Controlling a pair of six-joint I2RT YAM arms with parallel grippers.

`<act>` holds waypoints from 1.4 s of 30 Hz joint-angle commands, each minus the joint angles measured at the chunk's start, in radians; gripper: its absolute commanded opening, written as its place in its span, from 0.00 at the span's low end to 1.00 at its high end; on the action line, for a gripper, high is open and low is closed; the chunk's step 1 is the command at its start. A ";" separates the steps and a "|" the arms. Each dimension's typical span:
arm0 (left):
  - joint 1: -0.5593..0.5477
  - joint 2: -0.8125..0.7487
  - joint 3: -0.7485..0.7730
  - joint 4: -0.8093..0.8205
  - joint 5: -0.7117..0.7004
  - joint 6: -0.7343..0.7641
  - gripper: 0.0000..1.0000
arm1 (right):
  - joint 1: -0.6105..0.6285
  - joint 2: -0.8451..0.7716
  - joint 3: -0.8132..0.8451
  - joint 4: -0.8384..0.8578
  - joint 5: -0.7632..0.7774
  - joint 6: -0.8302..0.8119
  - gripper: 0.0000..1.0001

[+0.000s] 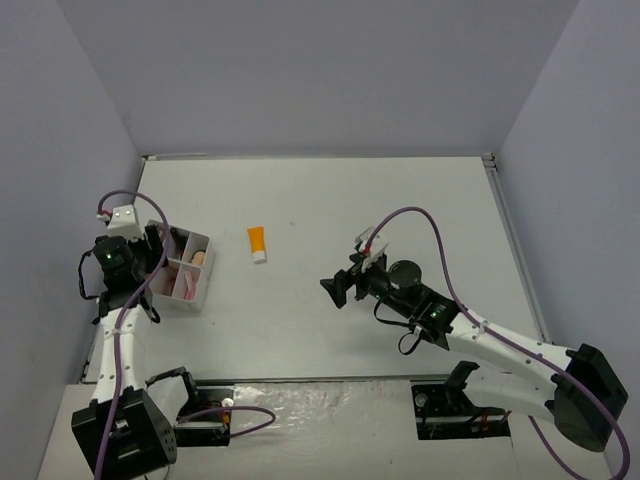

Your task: Organize the makeup

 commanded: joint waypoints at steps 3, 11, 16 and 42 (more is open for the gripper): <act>-0.025 -0.022 0.220 -0.139 0.029 -0.244 0.78 | -0.005 0.087 0.109 -0.005 0.030 0.026 0.98; -0.192 -0.083 0.298 -0.324 0.036 -0.367 0.97 | 0.062 0.313 0.285 -0.113 0.122 0.068 0.98; -0.387 -0.024 0.365 -0.434 -0.051 -0.400 0.97 | 0.093 0.453 0.390 -0.144 0.180 0.117 0.96; -0.643 1.103 1.213 -0.869 -0.076 -0.565 0.89 | 0.055 0.186 0.177 -0.281 0.367 0.156 0.97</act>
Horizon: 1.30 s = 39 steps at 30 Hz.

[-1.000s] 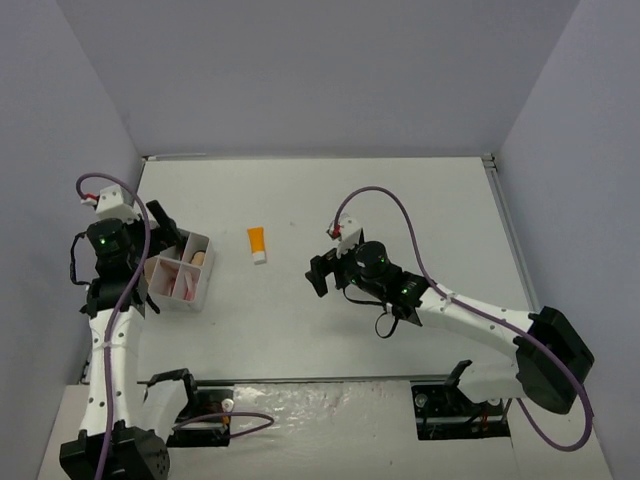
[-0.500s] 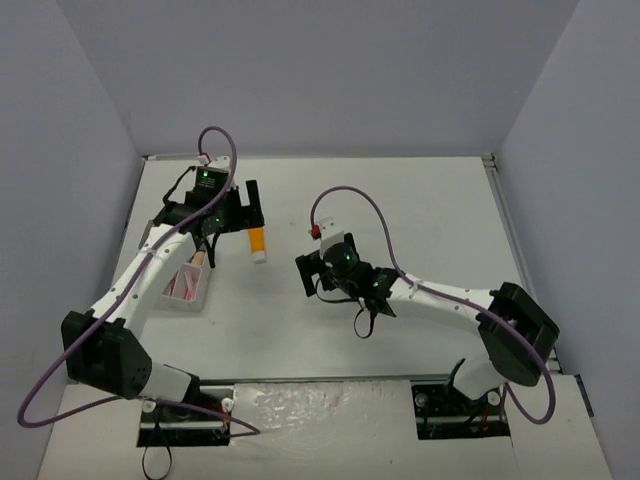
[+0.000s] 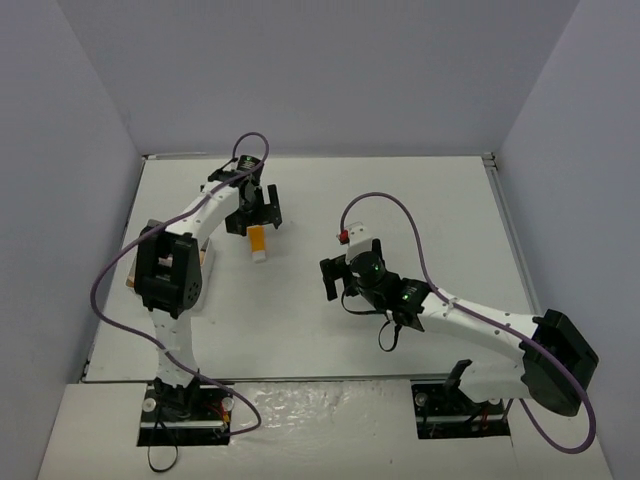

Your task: Organize the makeup

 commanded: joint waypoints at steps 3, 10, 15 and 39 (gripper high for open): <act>0.019 0.119 0.191 -0.128 -0.032 -0.037 0.85 | -0.015 -0.066 -0.038 0.040 0.031 -0.016 0.98; 0.031 0.196 0.221 -0.152 -0.059 -0.061 0.77 | -0.022 -0.082 -0.088 0.084 0.027 -0.019 0.98; 0.051 0.208 0.187 -0.134 -0.062 -0.069 0.72 | -0.025 -0.082 -0.104 0.102 0.021 -0.020 0.99; 0.030 -0.364 -0.115 0.063 -0.208 -0.037 0.06 | -0.037 -0.087 -0.131 0.145 0.005 -0.017 0.99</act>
